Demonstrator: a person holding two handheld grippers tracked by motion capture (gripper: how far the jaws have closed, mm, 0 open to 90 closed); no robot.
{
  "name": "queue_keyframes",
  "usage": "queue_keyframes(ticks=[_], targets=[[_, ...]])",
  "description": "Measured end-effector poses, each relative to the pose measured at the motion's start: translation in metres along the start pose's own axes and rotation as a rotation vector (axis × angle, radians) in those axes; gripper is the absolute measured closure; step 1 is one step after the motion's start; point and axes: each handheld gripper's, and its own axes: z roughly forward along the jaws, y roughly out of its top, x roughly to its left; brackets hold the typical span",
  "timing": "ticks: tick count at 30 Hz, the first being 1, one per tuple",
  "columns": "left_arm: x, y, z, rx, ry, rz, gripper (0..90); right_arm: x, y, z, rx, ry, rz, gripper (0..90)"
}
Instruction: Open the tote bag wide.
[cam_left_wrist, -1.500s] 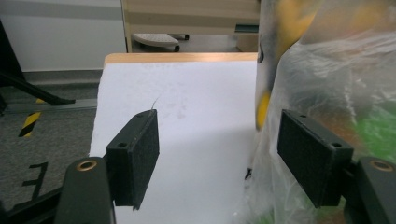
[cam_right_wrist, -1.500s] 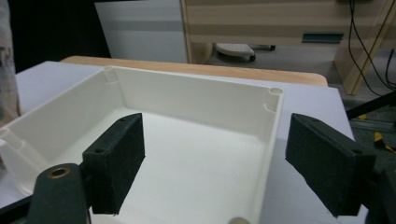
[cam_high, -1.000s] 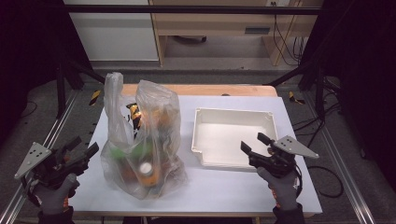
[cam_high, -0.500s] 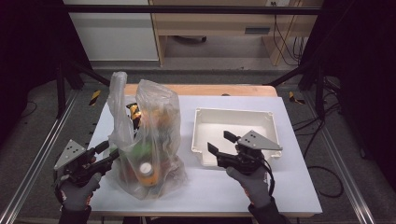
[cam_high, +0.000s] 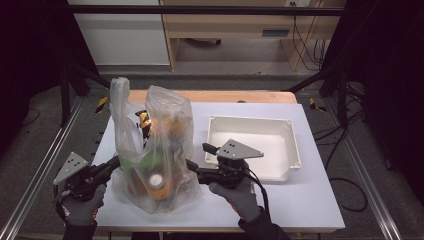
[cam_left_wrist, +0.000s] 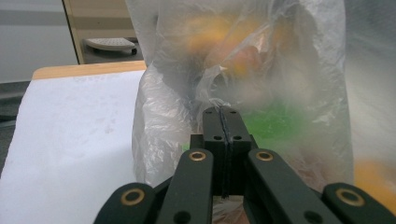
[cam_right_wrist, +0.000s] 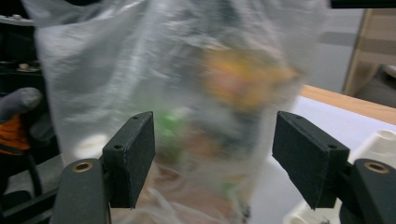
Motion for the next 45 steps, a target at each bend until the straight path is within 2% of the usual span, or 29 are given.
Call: queue_keyframes(ticks=[4,6,8,10,14,16,21,25,29,32,37,43,45], targets=[[0.000,0.001,-0.005,-0.012,-0.019,-0.007,90.0,0.015,0.006,0.011,-0.009,0.064,0.001,29.9],[-0.001,0.001,-0.007,-0.013,-0.024,-0.002,90.0,0.024,0.009,0.018,0.002,0.076,-0.012,30.5],[-0.003,0.001,-0.009,-0.011,-0.026,0.003,90.0,0.030,0.010,0.025,0.021,0.068,-0.037,35.0],[-0.005,0.000,-0.012,-0.008,-0.027,0.012,90.0,0.032,0.008,0.030,0.048,0.069,-0.039,46.1],[-0.007,-0.001,-0.018,-0.015,-0.037,0.011,90.0,0.031,0.000,0.030,0.104,0.074,-0.031,78.7],[-0.008,-0.003,-0.020,-0.009,-0.036,0.019,90.0,0.027,-0.003,0.026,0.133,0.107,-0.005,89.4],[-0.012,-0.014,-0.029,0.013,-0.028,0.042,90.0,0.021,-0.009,0.012,0.151,0.149,0.004,90.0],[-0.012,-0.031,-0.030,0.058,-0.022,0.045,90.0,0.018,-0.021,0.004,0.182,0.152,0.016,90.0],[-0.008,-0.050,-0.023,0.116,-0.017,0.032,90.0,0.014,-0.043,0.001,0.231,0.136,0.031,90.0],[-0.005,-0.059,-0.017,0.153,-0.010,0.029,90.0,0.009,-0.057,0.003,0.248,0.126,0.057,90.0],[-0.003,-0.066,-0.010,0.189,0.004,0.038,90.0,0.004,-0.075,0.009,0.266,0.101,0.070,90.0],[-0.003,-0.072,-0.004,0.246,0.036,0.071,90.0,0.002,-0.090,0.020,0.312,0.079,0.063,90.0],[-0.002,-0.075,-0.001,0.262,0.052,0.070,90.0,0.001,-0.093,0.022,0.323,0.070,0.066,90.0]])
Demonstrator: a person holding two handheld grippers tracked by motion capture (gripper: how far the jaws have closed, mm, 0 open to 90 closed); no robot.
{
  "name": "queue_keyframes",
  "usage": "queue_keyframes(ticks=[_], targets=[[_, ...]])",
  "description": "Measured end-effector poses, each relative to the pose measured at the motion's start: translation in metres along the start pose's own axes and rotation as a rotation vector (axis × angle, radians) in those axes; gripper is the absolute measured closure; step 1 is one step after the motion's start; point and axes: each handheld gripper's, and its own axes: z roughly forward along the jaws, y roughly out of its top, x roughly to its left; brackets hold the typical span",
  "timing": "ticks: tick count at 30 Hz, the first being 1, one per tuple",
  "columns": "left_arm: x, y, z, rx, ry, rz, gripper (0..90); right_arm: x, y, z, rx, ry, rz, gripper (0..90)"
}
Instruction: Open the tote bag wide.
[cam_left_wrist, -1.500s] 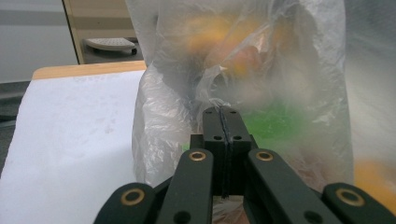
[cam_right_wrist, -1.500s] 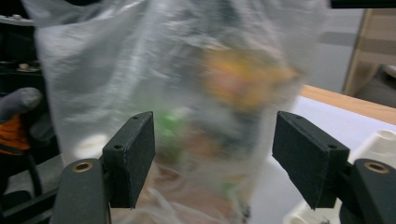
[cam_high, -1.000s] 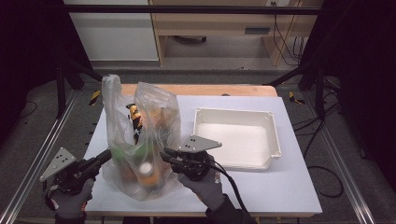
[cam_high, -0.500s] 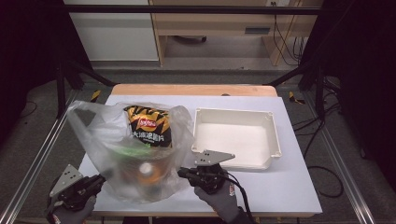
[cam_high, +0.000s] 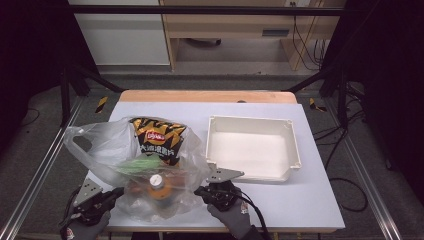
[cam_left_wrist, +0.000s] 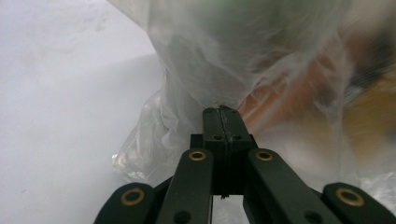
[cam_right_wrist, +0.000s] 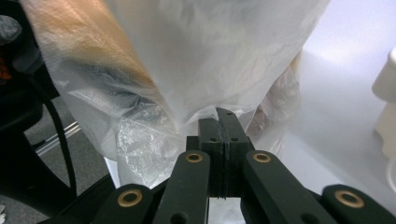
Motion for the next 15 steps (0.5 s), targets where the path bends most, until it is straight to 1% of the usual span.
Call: queue_keyframes(ticks=[2,3,5,7,8,10,13,14,15], targets=[[0.001,-0.001,0.002,0.021,0.013,0.004,90.0,-0.002,-0.002,0.002,0.004,-0.008,0.010,90.0],[0.002,-0.002,0.003,0.033,0.014,0.003,90.0,-0.003,-0.003,0.003,0.006,-0.015,0.009,89.7],[0.004,-0.003,0.006,0.046,0.014,-0.003,90.0,-0.005,-0.004,0.005,0.012,-0.032,0.027,89.5],[0.006,-0.006,0.010,0.069,0.014,-0.003,90.0,-0.007,-0.006,0.007,0.019,-0.046,0.032,89.3],[0.008,-0.008,0.012,0.084,0.003,0.006,90.0,-0.008,-0.007,0.009,0.023,-0.047,0.034,88.8],[0.011,-0.010,0.013,0.078,-0.020,-0.008,90.0,-0.008,-0.009,0.012,0.029,-0.056,0.027,86.5],[0.014,-0.010,0.013,0.067,-0.031,-0.018,89.9,-0.007,-0.009,0.011,0.030,-0.054,0.029,78.2],[0.014,-0.011,0.014,0.061,-0.034,-0.024,89.9,-0.008,-0.008,0.009,0.019,-0.045,0.020,73.1],[0.014,-0.011,0.014,0.060,-0.034,-0.026,89.9,-0.007,-0.008,0.006,0.003,-0.041,0.013,65.9]])
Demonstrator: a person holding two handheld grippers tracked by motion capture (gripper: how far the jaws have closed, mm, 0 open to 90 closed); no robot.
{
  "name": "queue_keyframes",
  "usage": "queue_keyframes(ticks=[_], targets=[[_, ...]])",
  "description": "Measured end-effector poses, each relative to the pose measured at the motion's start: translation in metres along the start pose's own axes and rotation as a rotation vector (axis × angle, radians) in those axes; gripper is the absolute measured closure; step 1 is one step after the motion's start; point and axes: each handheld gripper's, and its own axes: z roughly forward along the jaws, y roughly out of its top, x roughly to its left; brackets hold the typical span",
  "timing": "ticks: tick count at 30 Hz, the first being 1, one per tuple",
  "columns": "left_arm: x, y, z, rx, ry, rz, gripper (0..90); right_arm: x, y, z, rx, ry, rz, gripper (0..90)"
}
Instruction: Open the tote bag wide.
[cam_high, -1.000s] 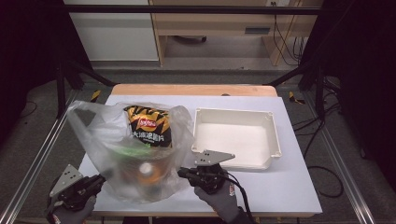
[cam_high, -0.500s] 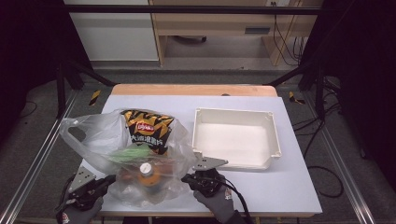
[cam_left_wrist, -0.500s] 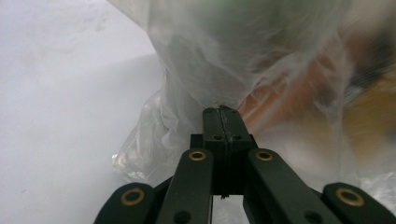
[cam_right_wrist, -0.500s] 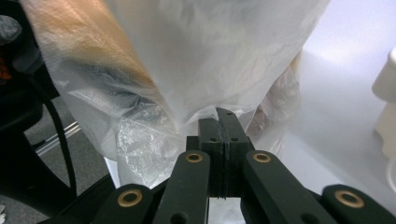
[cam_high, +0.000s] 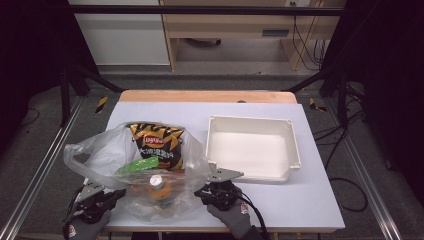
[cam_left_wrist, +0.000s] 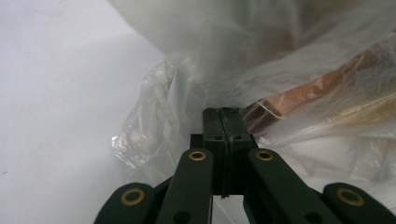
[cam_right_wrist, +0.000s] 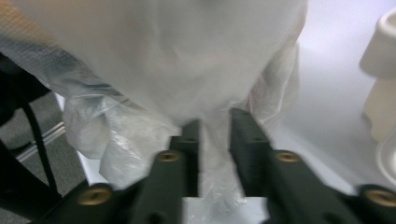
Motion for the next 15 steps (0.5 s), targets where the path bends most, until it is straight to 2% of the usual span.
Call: queue_keyframes(ticks=[3,5,10,15], targets=[[0.001,-0.001,0.002,-0.008,-0.002,0.001,89.8,0.003,0.002,-0.013,-0.074,-0.001,-0.036,48.6],[0.001,-0.001,0.003,-0.007,0.007,0.001,89.6,0.006,0.004,-0.023,-0.128,-0.006,-0.064,41.2],[0.002,-0.001,0.003,-0.016,0.006,-0.004,87.0,0.018,0.023,-0.043,-0.224,0.003,-0.098,34.6],[0.001,0.000,0.001,-0.027,0.014,-0.003,84.7,0.029,0.047,-0.048,-0.288,0.014,-0.126,33.3]])
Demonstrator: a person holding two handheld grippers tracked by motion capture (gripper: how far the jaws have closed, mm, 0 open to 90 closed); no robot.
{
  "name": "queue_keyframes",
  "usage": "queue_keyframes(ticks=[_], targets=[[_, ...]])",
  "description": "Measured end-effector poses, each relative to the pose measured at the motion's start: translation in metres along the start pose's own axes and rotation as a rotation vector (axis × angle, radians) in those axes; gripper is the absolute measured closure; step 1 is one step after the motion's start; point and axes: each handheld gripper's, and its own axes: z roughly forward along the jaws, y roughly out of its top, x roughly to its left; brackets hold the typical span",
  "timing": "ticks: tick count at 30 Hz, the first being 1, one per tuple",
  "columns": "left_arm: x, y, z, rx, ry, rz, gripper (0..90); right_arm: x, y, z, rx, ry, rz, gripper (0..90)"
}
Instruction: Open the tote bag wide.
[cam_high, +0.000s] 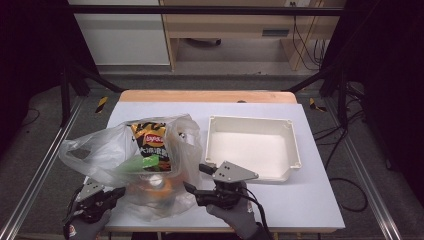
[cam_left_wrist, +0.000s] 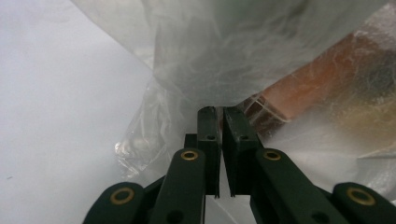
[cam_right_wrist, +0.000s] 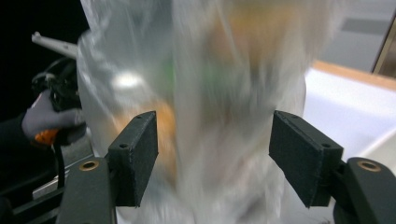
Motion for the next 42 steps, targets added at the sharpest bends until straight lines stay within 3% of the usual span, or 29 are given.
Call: queue_keyframes(ticks=[1,5,7,15,21,24,25,28,31,35,37,42], targets=[[0.000,0.000,0.000,-0.001,0.000,-0.001,84.4,0.001,0.003,0.002,-0.004,-0.010,0.006,35.0],[0.002,0.001,-0.005,-0.041,0.003,-0.016,75.5,-0.004,0.006,0.013,0.027,-0.015,0.044,75.8],[0.003,0.004,-0.013,-0.089,0.005,-0.036,67.3,-0.006,0.004,0.017,0.054,-0.009,0.053,86.0],[0.006,0.023,-0.056,-0.317,0.017,-0.092,32.2,-0.009,0.002,0.018,0.089,0.015,0.054,89.7],[0.003,0.050,-0.071,-0.399,-0.015,-0.075,23.8,-0.010,0.003,0.019,0.106,0.016,0.054,89.5],[-0.001,0.062,-0.066,-0.376,-0.014,-0.057,30.2,-0.009,0.003,0.020,0.108,0.019,0.053,89.5],[-0.001,0.064,-0.064,-0.363,-0.010,-0.057,37.3,-0.008,0.003,0.019,0.108,0.019,0.051,89.5],[-0.002,0.062,-0.061,-0.303,0.021,-0.061,71.1,-0.007,0.003,0.016,0.112,0.021,0.043,89.4],[-0.001,0.050,-0.064,-0.274,0.019,-0.057,88.4,-0.007,0.001,0.011,0.116,0.024,0.038,89.2],[-0.003,0.029,-0.061,-0.215,-0.024,-0.049,89.7,-0.005,-0.006,0.007,0.139,0.027,0.035,88.5],[-0.004,0.018,-0.053,-0.163,-0.052,-0.034,89.7,-0.005,-0.012,0.007,0.149,0.036,0.044,88.0],[-0.008,0.014,-0.047,-0.138,-0.092,-0.015,89.6,-0.003,-0.021,0.006,0.167,0.051,0.061,87.8]])
